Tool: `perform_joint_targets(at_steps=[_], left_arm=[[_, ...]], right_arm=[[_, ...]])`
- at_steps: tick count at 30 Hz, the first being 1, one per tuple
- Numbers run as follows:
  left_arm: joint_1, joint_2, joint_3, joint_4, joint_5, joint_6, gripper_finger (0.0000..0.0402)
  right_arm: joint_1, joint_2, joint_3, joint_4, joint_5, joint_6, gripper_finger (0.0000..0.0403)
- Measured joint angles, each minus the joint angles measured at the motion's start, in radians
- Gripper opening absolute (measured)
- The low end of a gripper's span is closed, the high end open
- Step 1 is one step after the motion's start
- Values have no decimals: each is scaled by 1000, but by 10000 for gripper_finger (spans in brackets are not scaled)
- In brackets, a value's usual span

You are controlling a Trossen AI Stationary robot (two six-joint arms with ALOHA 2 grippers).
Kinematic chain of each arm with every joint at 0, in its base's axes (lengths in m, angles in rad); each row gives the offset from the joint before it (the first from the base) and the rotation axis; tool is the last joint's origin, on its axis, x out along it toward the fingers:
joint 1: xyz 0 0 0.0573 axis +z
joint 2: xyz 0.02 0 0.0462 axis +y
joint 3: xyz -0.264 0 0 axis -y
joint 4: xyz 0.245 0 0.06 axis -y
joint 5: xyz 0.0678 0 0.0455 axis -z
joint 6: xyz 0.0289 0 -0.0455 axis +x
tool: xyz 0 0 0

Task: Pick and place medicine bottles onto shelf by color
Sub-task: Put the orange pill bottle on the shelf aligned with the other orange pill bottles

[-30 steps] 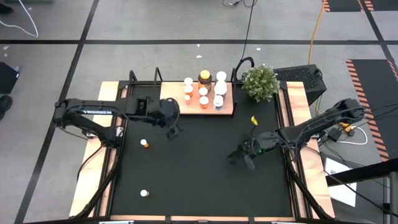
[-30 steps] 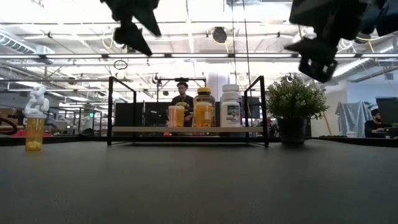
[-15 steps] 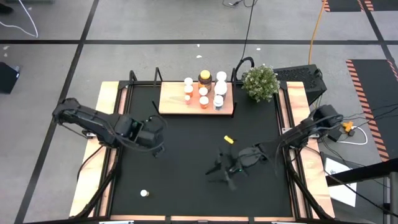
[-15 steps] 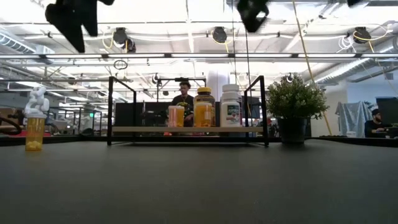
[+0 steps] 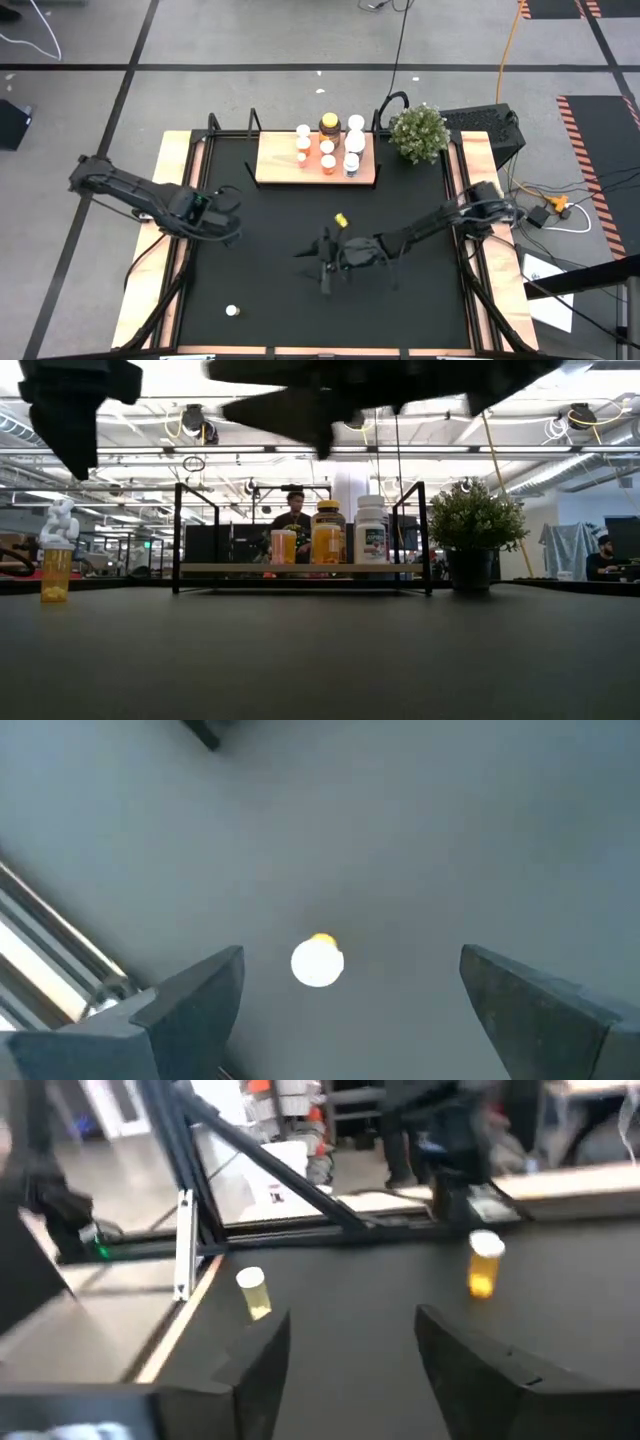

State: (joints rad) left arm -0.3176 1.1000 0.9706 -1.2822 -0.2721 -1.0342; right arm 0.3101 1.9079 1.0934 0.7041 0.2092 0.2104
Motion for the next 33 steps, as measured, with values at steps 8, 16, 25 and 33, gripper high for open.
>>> perform_joint_targets(at_steps=[8, 16, 25, 33], left_arm=[[3, -200, -89, -22, -9, 166, 369], [3, -240, -125, -38, 27, 300, 369], [3, -239, -125, -55, 62, 359, 369], [3, -238, -125, -54, 107, 405, 369]], right_arm=[[-89, 297, 325, -5, -1, -118, 287], [-167, 539, 644, -83, -23, -119, 295], [-219, 763, 970, -245, -78, -113, 301], [-243, 899, 1095, -257, -54, -46, 305]])
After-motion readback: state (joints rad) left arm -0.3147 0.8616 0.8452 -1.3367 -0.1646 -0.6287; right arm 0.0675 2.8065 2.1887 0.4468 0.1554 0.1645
